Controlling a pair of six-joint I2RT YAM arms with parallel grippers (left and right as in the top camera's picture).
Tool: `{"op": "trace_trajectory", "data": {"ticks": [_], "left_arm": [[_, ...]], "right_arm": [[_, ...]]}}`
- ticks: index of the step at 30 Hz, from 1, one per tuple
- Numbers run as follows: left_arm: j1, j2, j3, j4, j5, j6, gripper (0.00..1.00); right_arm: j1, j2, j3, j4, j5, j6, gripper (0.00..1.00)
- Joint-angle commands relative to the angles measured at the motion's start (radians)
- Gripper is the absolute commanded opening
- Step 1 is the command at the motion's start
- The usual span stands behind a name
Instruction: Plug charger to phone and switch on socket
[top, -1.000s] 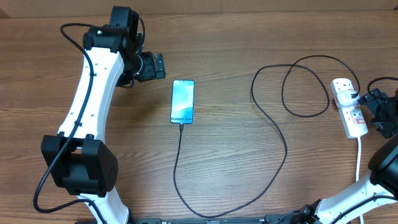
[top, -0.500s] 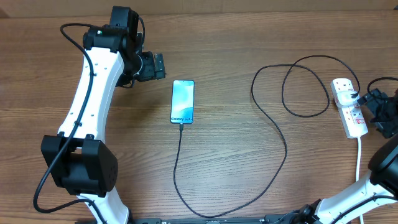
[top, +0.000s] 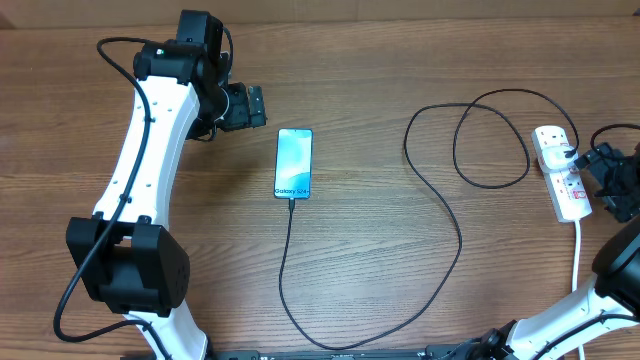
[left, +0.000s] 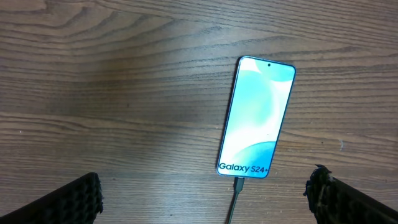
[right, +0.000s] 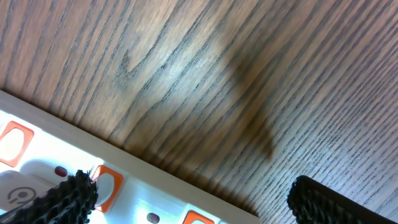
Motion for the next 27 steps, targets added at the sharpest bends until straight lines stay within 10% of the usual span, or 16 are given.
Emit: {"op": "trace_trajectory", "data": {"ticks": [1,27], "left_arm": [[0.004,-0.016,0.007,-0.002,-0.010,-0.001,1.00],[0.004,-0.016,0.007,-0.002,-0.010,-0.001,1.00]], "right_arm": [[0.005,-0.001,0.002,0.004,-0.025,-0.002,1.00],[0.005,-0.001,-0.049,0.028,-0.041,-0.006,1.00]]}}
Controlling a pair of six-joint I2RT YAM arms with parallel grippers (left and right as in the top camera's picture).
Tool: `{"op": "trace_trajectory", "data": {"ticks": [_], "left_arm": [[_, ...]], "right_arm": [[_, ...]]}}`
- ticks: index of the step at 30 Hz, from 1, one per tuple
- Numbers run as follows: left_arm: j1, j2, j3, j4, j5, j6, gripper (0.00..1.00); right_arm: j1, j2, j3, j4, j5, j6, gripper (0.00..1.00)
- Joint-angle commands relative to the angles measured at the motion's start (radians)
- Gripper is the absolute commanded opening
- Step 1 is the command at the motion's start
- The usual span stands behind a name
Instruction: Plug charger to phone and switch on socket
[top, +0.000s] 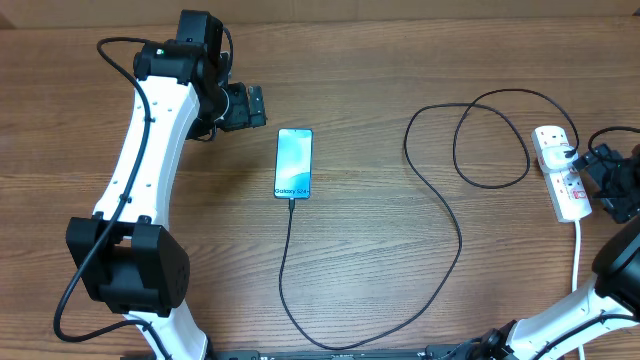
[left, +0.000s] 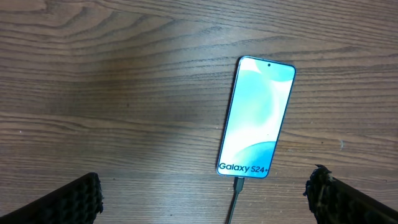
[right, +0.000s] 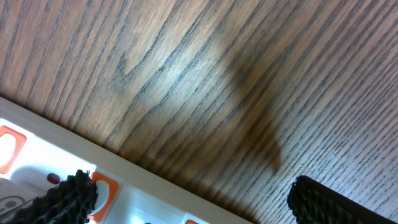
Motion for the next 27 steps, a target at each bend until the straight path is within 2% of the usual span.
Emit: {"op": "trace_trajectory", "data": {"ticks": [1,27], "left_arm": [[0.004,-0.016,0.007,-0.002,-0.010,-0.001,1.00],[0.004,-0.016,0.006,-0.002,-0.010,-0.001,1.00]], "right_arm": [[0.005,-0.001,-0.019,-0.015,-0.039,-0.006,1.00],[0.005,-0.018,-0.005,0.003,-0.038,-0.006,1.00]]}}
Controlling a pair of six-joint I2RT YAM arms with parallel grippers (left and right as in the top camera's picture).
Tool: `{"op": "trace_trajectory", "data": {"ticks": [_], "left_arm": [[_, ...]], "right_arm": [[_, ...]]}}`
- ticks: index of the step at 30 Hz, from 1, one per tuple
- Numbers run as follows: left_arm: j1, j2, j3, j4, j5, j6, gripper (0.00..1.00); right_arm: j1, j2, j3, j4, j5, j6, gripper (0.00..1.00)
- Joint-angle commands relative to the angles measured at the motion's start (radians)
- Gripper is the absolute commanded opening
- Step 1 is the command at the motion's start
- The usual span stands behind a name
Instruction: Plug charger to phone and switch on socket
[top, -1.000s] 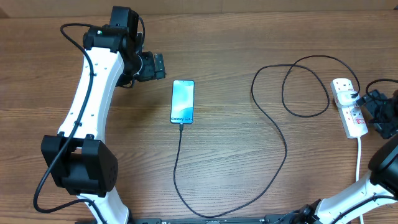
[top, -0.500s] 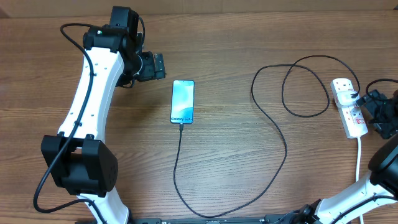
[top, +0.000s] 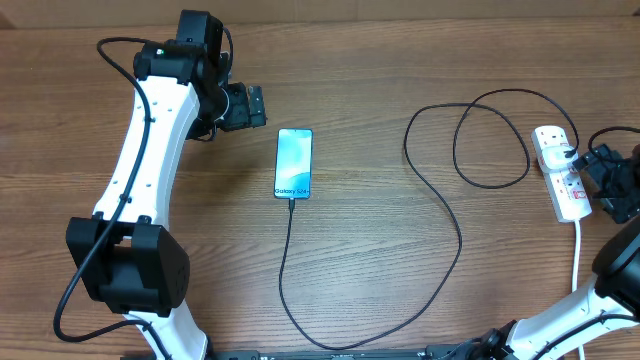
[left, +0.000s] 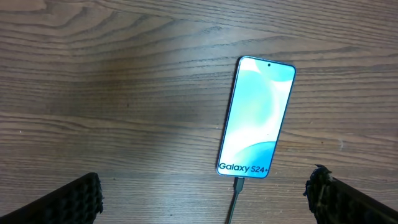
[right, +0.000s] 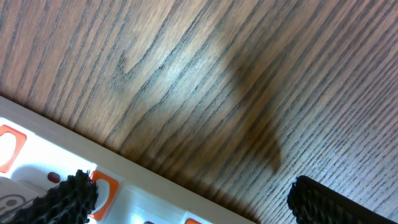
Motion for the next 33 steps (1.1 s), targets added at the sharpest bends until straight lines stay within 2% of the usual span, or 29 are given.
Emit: {"op": "trace_trajectory", "data": {"ticks": [1,13,33], "left_arm": [[0.004,-0.016,0.006,-0.002,-0.010,-0.001,1.00],[0.004,-0.016,0.007,-0.002,-0.010,-0.001,1.00],[0.004,-0.016,0.007,-0.002,-0.010,-0.001,1.00]], "right_arm": [[0.005,-0.018,-0.005,0.009,-0.035,-0.009,1.00],[0.005,-0.040,-0.004,0.042,-0.035,-0.008,1.00],[0.005,-0.043,-0.008,-0.015,-0.043,-0.009,1.00]]}}
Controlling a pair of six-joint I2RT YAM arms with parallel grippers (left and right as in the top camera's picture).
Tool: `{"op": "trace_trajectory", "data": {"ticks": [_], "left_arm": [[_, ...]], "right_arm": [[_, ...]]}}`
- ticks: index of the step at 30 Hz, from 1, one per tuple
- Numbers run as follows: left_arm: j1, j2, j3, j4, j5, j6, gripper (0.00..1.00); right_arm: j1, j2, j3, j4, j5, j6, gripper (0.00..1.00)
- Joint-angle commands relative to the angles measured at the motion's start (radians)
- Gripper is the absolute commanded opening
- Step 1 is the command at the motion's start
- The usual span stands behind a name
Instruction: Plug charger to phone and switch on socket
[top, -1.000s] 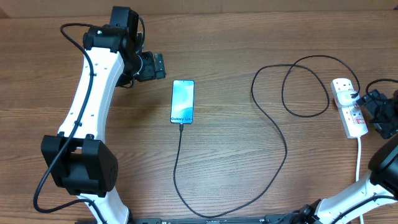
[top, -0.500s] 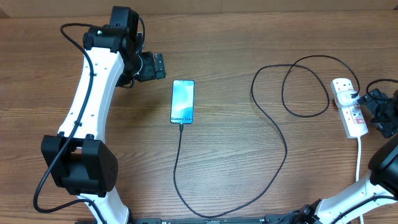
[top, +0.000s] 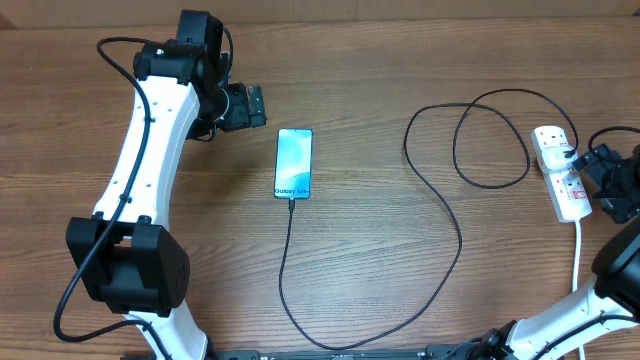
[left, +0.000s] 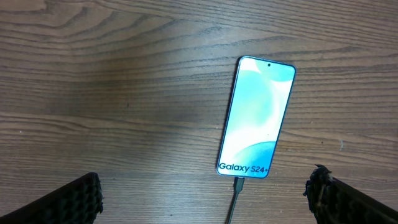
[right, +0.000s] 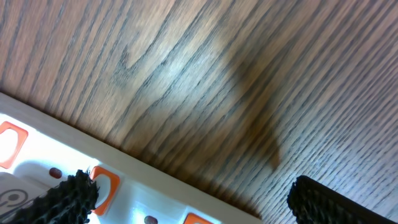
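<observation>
The phone (top: 294, 163) lies screen-up on the table, its display lit, also plain in the left wrist view as the phone (left: 257, 117). A black charger cable (top: 435, 210) is plugged into its near end and loops right to the white power strip (top: 560, 172). My left gripper (top: 250, 106) hangs open to the left of the phone, nothing between its fingers (left: 74, 202). My right gripper (top: 600, 175) is open over the strip's right side; one fingertip (right: 71, 193) sits at an orange switch (right: 106, 186) of the strip (right: 37, 168).
The cable makes a wide loop across the right half of the wooden table (top: 400, 90). The strip's own white lead (top: 577, 255) runs toward the table's near edge. A black plug (top: 575, 155) sits in the strip's far end.
The right wrist view has shifted a little, with the strip and its orange switch slightly higher in frame. The left arm, phone and cable are unchanged.
Throughout, the phone lay lit with the cable in it and my left gripper stayed open beside it. My right gripper hovered open at the strip's orange switches, making only small shifts over them between moments.
</observation>
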Motion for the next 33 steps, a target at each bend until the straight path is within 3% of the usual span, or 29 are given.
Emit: {"op": "trace_trajectory", "data": {"ticks": [1,33], "left_arm": [[0.004,-0.016,0.007,-0.002,-0.010,0.000,1.00],[0.004,-0.016,0.006,-0.002,-0.010,0.000,1.00]], "right_arm": [[0.005,-0.037,-0.008,-0.003,-0.034,-0.005,1.00],[0.005,-0.032,-0.032,-0.043,-0.046,-0.010,1.00]]}}
